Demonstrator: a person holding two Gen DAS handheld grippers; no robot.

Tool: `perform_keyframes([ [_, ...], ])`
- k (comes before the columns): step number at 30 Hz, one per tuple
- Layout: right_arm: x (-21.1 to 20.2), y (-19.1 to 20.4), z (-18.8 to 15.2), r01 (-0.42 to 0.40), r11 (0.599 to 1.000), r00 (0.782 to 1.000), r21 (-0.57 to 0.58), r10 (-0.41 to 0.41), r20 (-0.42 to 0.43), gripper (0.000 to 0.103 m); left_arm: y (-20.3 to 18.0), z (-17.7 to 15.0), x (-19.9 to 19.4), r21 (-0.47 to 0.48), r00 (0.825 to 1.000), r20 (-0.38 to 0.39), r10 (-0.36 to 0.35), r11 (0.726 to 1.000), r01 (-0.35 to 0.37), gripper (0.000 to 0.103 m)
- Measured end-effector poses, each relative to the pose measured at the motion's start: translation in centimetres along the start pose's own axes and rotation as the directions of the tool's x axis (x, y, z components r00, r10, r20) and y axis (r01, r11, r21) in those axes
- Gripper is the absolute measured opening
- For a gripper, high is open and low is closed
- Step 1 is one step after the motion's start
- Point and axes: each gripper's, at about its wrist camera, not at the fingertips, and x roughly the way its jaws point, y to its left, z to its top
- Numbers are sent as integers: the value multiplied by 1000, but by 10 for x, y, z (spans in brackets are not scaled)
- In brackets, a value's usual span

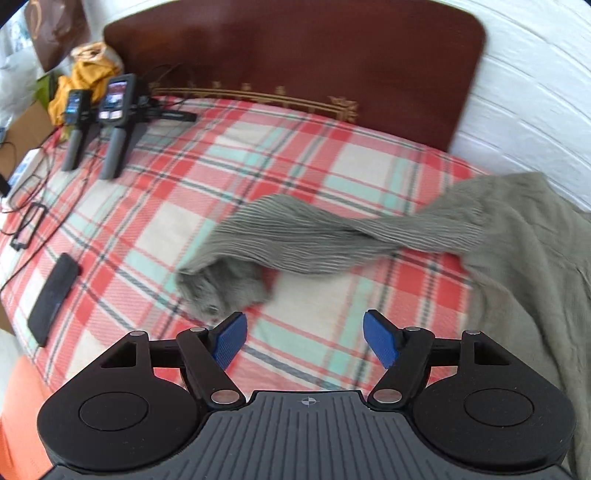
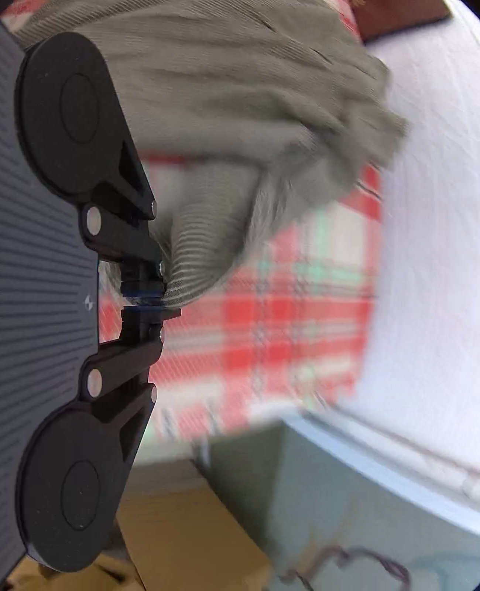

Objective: Fold clothes

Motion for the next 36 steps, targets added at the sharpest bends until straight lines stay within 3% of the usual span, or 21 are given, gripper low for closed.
perform_keyframes([
  [7, 12, -57, 18, 205, 977, 979, 54, -205, 3, 4, -42, -24, -5, 78, 997, -22, -73, 994, 75, 82],
  [12, 51, -63, 2, 240, 968, 967, 71, -232, -102, 5, -66, -49, -9, 158, 991, -65, -113, 980, 122, 82],
  [14, 66, -54, -7, 236, 970, 962, 55, -225, -153, 11, -73, -61, -8, 190, 988, -92, -120, 972, 136, 82],
  [16, 73, -45, -15, 231, 972, 958, 42, -220, -183, 29, -80, -72, -7, 216, 986, -115, -117, 966, 140, 82],
  [20, 36, -23, -25, 217, 975, 975, 53, -214, -62, 46, -86, -86, -13, 216, 978, -130, -164, 958, 189, 82],
  [22, 6, -13, -31, 139, 985, 990, 98, -141, 10, 59, -88, -89, -12, 199, 972, -135, -191, 956, 216, 85],
  [24, -18, -1, -45, -20, 990, 999, 138, 16, 36, 63, -94, -92, -4, 200, 975, -141, -174, 959, 200, 86],
  [27, -32, 33, -77, -235, 964, 971, 124, 238, -15, 64, -105, -95, 13, 212, 976, -159, -147, 961, 179, 86],
  [33, -34, 84, -126, -315, 937, 934, 152, 335, -124, 64, -123, -103, 33, 237, 965, -204, -165, 948, 212, 85],
  [35, -35, 91, -132, -329, 929, 925, 169, 353, -139, 64, -126, -106, 42, 230, 961, -224, -162, 950, 213, 71],
  [36, -35, 92, -133, -331, 928, 923, 171, 356, -143, 64, -125, -107, 46, 212, 956, -239, -170, 952, 222, 27],
])
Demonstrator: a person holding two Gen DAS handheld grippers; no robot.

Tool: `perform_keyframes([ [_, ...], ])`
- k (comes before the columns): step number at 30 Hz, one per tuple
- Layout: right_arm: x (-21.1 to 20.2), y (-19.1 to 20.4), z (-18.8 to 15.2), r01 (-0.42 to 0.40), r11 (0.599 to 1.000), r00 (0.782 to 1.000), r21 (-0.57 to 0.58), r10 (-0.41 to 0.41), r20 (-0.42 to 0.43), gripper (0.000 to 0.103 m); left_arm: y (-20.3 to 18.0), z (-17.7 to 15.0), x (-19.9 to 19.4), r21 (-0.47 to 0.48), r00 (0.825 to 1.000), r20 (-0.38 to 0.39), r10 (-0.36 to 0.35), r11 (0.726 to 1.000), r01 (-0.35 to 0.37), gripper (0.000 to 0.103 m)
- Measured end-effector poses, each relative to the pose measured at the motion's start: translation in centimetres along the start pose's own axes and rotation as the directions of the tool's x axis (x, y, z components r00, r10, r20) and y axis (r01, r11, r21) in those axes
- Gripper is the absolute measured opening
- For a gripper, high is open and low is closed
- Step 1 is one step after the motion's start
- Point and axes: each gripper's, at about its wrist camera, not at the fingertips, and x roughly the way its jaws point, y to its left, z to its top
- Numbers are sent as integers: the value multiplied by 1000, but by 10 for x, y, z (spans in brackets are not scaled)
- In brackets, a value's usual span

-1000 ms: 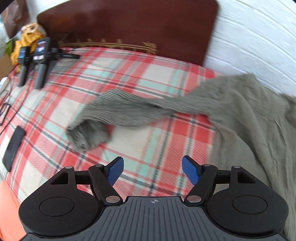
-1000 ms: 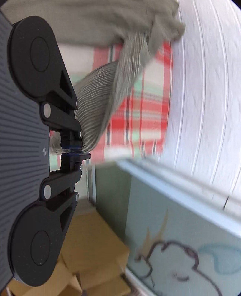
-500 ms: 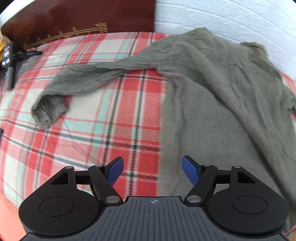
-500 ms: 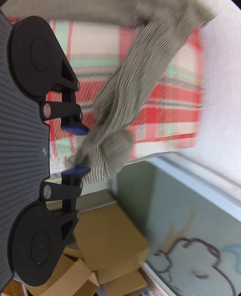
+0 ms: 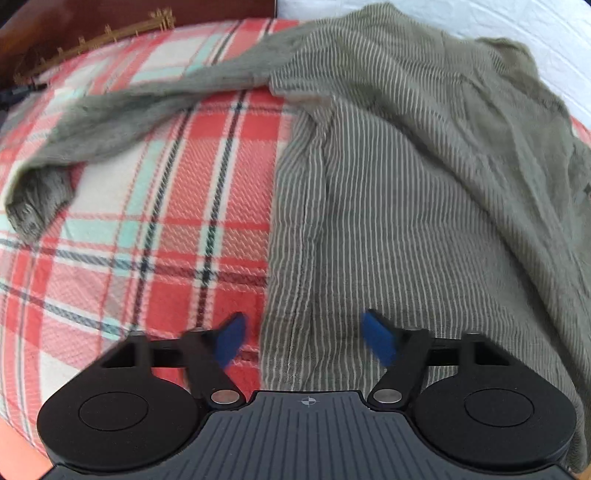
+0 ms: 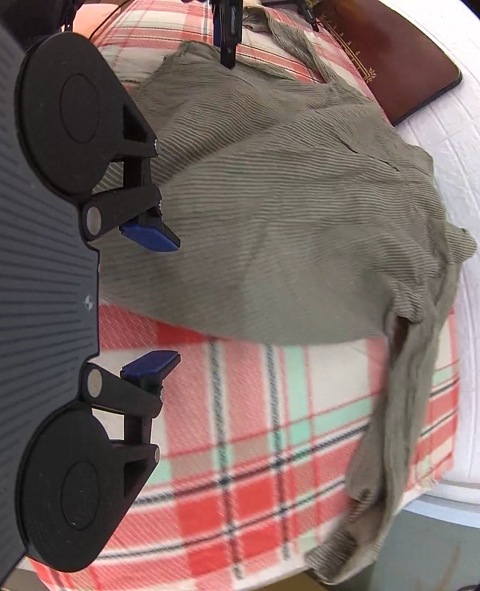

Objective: Fold clothes

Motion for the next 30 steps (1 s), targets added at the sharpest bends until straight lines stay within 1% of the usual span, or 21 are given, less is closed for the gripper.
perform_keyframes([
  [1, 1, -1, 1, 0, 1000, 1000, -2, 0, -3, 64, 3, 0, 2, -29, 1000, -9, -18, 999, 18, 2],
  [3, 1, -4, 4, 11, 1000, 1000, -2, -11, -1, 64, 13, 0, -7, -99, 998, 22, -52, 994, 54, 2],
  [5, -1, -7, 6, 23, 1000, 1000, 1, -23, 4, 64, 27, -1, -27, -145, 995, 86, -50, 987, 62, 2],
  [7, -3, -11, 6, 29, 1000, 999, 11, -29, 13, 64, 44, -3, -48, -184, 989, 146, -31, 981, 58, 1],
  [8, -4, -12, 6, 32, 999, 999, 12, -32, 13, 64, 53, -4, -56, -205, 986, 166, -9, 978, 44, 1],
  [10, -2, -14, 7, 32, 999, 999, 11, -33, 12, 64, 72, -7, -67, -247, 981, 189, 33, 969, 15, 1],
  [13, 1, -12, 8, 22, 1000, 1000, 5, -22, 7, 64, 98, -11, -64, -294, 982, 168, 85, 955, -33, 1],
  [17, 9, -4, 10, 4, 1000, 1000, -19, -5, 0, 64, 119, -20, -45, -342, 986, 103, 133, 935, -91, 1],
  [20, 18, -2, 12, 5, 1000, 1000, -31, -5, -11, 64, 130, -27, -33, -363, 985, 56, 161, 923, -130, 1],
  [21, 20, -2, 13, 6, 999, 1000, -33, -6, -16, 64, 132, -28, -30, -371, 986, 47, 161, 919, -132, 1],
  [22, 23, -2, 14, 3, 999, 1000, -32, -4, -19, 64, 134, -29, -28, -373, 986, 41, 161, 918, -135, 1],
  [25, 28, 2, 18, -33, 999, 999, -38, 32, -23, 64, 126, -25, -28, -341, 985, 36, 169, 929, -147, 2],
  [27, 36, 7, 19, -45, 997, 998, -66, 43, -37, 63, 123, -21, -28, -310, 984, 34, 174, 938, -155, 2],
  [29, 46, 14, 19, -47, 994, 997, -98, 41, -63, 53, 122, -19, -28, -288, 984, 29, 176, 944, -161, 2],
  [30, 49, 16, 20, -44, 992, 997, -116, 36, -67, 39, 121, -18, -28, -283, 984, 26, 174, 946, -160, 3],
])
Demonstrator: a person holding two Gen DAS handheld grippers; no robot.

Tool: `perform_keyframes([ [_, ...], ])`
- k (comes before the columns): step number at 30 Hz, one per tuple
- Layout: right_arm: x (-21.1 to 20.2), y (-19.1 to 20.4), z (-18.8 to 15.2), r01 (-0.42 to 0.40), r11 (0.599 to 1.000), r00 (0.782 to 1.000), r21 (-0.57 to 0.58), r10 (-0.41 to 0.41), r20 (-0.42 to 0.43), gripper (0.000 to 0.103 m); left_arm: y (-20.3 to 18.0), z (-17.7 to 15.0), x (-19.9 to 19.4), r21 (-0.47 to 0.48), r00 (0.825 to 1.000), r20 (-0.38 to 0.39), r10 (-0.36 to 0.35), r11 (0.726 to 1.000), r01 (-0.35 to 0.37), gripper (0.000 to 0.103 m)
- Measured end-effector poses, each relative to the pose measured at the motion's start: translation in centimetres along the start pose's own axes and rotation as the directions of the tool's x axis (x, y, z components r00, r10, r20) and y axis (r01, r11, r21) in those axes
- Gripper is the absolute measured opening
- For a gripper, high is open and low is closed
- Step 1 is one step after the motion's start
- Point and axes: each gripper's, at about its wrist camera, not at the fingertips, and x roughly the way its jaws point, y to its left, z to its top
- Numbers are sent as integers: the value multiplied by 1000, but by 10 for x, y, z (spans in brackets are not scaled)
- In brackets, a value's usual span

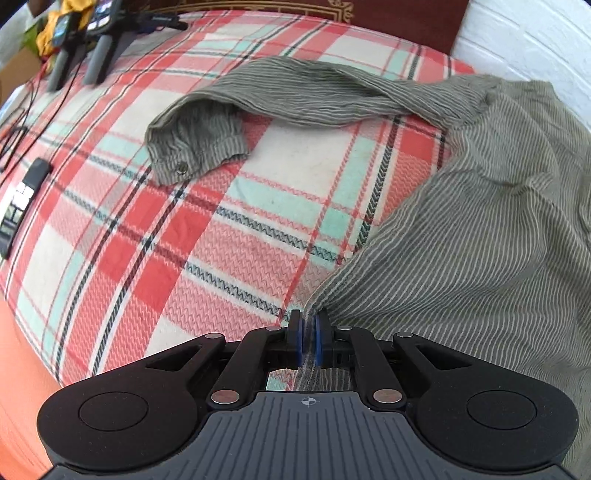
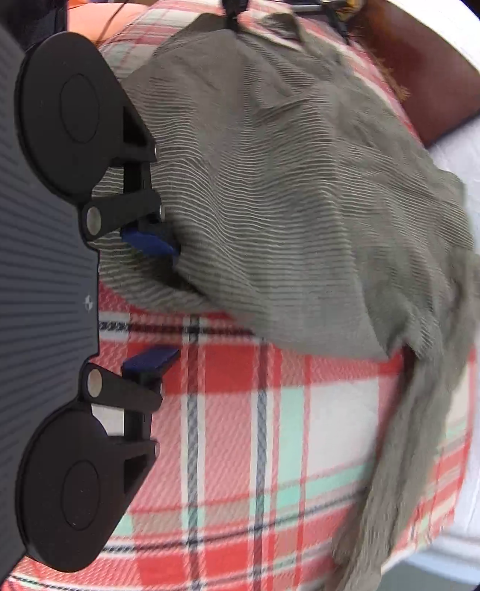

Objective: Fold clothes

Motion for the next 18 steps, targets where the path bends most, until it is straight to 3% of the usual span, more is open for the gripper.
perform_keyframes([
  [1, 0, 1, 2, -7, 1000, 1000, -13, 7, -4, 2, -1, 0, -1, 4, 1000, -2, -1, 1000, 1, 3],
  [3, -11, -5, 7, -59, 998, 998, 33, 60, -13, 3, -1, 1, -4, 15, 1000, -1, -7, 1000, 7, 3],
  [6, -46, -18, 8, -98, 992, 995, 75, 95, 40, 3, -5, -2, -16, 46, 999, 10, -31, 998, 31, 3],
  [11, -95, -34, -10, -70, 994, 997, 81, 66, 50, 3, -19, -21, -39, 94, 996, 3, -93, 991, 93, 3],
  [18, -69, -50, -41, -2, 989, 996, 145, 15, -89, 3, -31, -57, -30, 146, 993, -91, -74, 985, 87, 2],
])
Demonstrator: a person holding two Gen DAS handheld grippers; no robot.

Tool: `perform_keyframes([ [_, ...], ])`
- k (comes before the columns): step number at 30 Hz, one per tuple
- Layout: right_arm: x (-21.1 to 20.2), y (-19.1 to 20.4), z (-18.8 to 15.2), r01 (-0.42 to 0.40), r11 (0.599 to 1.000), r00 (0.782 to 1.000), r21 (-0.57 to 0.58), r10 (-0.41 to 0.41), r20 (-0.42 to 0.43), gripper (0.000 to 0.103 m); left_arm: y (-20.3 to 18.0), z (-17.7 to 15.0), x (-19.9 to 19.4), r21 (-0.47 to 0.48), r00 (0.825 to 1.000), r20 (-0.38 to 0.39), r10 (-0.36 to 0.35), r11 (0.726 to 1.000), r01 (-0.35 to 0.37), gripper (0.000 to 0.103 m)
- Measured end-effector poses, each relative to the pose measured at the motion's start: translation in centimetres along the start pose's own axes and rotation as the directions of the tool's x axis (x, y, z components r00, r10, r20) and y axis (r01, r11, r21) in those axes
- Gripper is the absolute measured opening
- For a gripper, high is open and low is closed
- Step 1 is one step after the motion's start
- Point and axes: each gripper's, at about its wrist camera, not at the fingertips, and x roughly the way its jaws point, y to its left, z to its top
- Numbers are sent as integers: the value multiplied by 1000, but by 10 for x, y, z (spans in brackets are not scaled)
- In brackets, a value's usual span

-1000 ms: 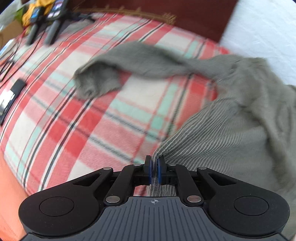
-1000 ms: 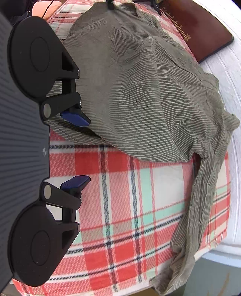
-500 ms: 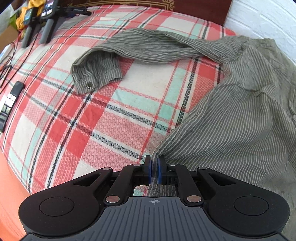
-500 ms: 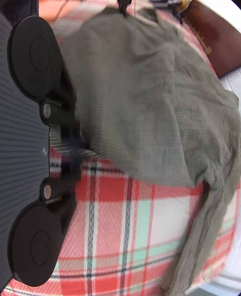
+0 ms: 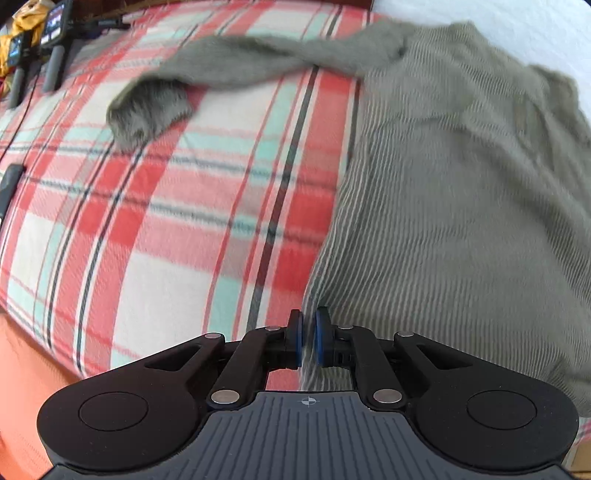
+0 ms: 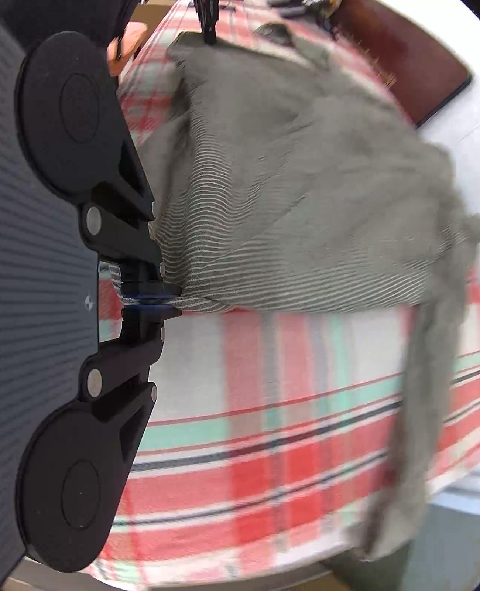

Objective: Fold clothes

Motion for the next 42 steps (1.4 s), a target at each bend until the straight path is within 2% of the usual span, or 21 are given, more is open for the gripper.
perform_keyframes([
  [2, 12, 0, -1, 6, 1000, 999, -2, -6, -38, 3, 4, -4, 5, -22, 1000, -24, 2, 1000, -2, 3],
  [3, 18, 0, -1, 8, 1000, 998, -7, -8, -57, 4, 7, -5, 4, -27, 999, -34, -2, 1000, 1, 10],
  [4, 20, 1, -1, 17, 1000, 998, -16, -18, -67, 8, 10, -6, 3, -30, 999, -43, -6, 1000, 5, 30],
  [5, 16, 3, 2, 32, 999, 998, -29, -34, -59, 10, 12, -7, -1, -28, 999, -41, -13, 1000, 11, 35],
  [6, 10, 4, 7, 49, 998, 998, -40, -50, -41, 25, 14, -5, -8, -23, 999, -29, -13, 1000, 13, 41],
  [7, 3, 5, 12, 63, 997, 998, -48, -64, -16, 40, 15, -1, -15, -16, 1000, -11, -12, 1000, 11, 42],
  [8, -7, 6, 20, 69, 996, 998, -53, -68, 19, 45, 16, 4, -22, -10, 1000, 9, -13, 1000, 13, 42],
  [11, -37, 18, 51, 69, 994, 989, -90, -57, 136, 47, 13, 29, -42, 6, 995, 88, -48, 999, 48, 48],
  [14, -53, 39, 90, 80, 984, 973, -162, -42, 225, 47, -1, 68, -53, 56, 980, 184, -78, 996, 69, 58],
  [15, -55, 46, 104, 79, 979, 970, -188, -32, 241, 48, -8, 83, -55, 81, 973, 210, -92, 994, 77, 62],
  [20, -41, 90, 172, 96, 949, 963, -300, -12, 270, 53, -46, 159, -46, 210, 942, 281, -183, 970, 126, 65],
  [21, -37, 97, 184, 102, 944, 962, -314, -13, 274, 57, -52, 172, -41, 233, 937, 290, -193, 964, 126, 71],
  [22, -33, 104, 196, 106, 939, 960, -327, -12, 278, 59, -59, 186, -35, 256, 933, 300, -200, 959, 123, 77],
  [27, -4, 126, 260, 122, 904, 947, -410, 19, 322, 59, -103, 247, -4, 333, 928, 320, -190, 940, 77, 78],
  [30, 14, 132, 291, 122, 886, 941, -447, 39, 335, 59, -134, 277, 15, 401, 919, 361, -160, 916, 1, 82],
  [33, 37, 135, 325, 114, 882, 940, -458, 53, 336, 59, -154, 300, 43, 414, 935, 342, -99, 909, -55, 83],
  [38, 78, 135, 360, 97, 867, 961, -489, 46, 272, 59, -167, 318, 80, 444, 959, 280, -51, 892, -82, 82],
  [39, 87, 133, 363, 88, 868, 969, -488, 38, 243, 56, -167, 319, 86, 445, 966, 255, -52, 893, -70, 80],
  [40, 95, 130, 366, 70, 873, 979, -482, 33, 203, 33, -168, 321, 92, 450, 973, 224, -58, 892, -50, 74],
  [41, 101, 126, 368, 53, 880, 985, -473, 31, 170, 15, -169, 321, 97, 459, 979, 193, -67, 888, -29, 63],
  [42, 102, 122, 370, 46, 886, 986, -461, 32, 161, 7, -169, 321, 99, 466, 982, 171, -75, 885, -14, 29],
])
